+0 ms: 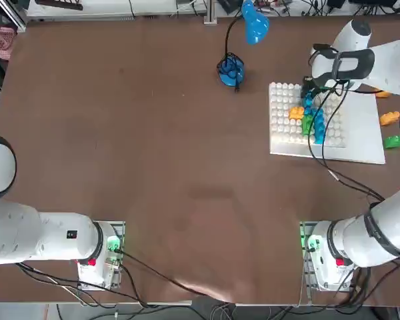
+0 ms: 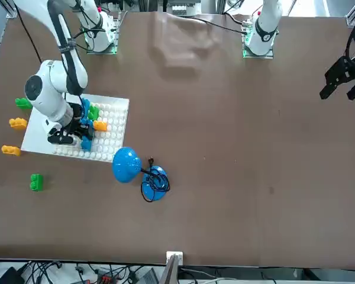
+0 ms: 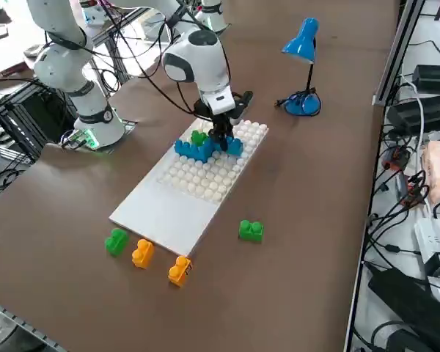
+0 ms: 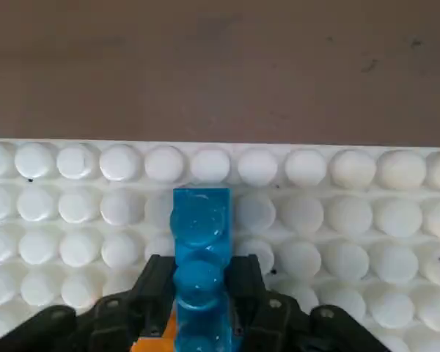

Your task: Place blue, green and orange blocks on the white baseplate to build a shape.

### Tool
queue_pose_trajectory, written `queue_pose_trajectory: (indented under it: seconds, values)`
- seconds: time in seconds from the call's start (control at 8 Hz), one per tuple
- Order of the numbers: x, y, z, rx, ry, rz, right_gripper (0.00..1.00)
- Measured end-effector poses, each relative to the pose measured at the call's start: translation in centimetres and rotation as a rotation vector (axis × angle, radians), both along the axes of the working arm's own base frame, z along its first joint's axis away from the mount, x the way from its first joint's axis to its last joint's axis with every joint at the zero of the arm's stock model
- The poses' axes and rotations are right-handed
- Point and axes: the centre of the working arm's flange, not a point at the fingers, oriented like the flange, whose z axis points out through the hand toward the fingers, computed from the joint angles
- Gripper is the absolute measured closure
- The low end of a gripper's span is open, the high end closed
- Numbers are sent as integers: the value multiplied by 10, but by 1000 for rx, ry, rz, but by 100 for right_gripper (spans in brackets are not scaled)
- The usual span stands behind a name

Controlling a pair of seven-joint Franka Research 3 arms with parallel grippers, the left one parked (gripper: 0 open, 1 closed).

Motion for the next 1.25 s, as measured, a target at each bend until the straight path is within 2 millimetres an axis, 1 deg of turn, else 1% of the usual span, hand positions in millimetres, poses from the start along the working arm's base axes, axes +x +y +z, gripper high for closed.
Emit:
queue_pose_trajectory:
  seconds: [0.25,0.5,0.62,1.0,1.25]
  values:
    - [0,1,-2,-1,5,1,62]
    - [-1,4,-15,-9,14,2,62]
    - [-1,4,-18,-11,17,2,62]
    - [-1,4,-18,-11,17,2,62]
    - [0,5,-22,-16,9,3,57]
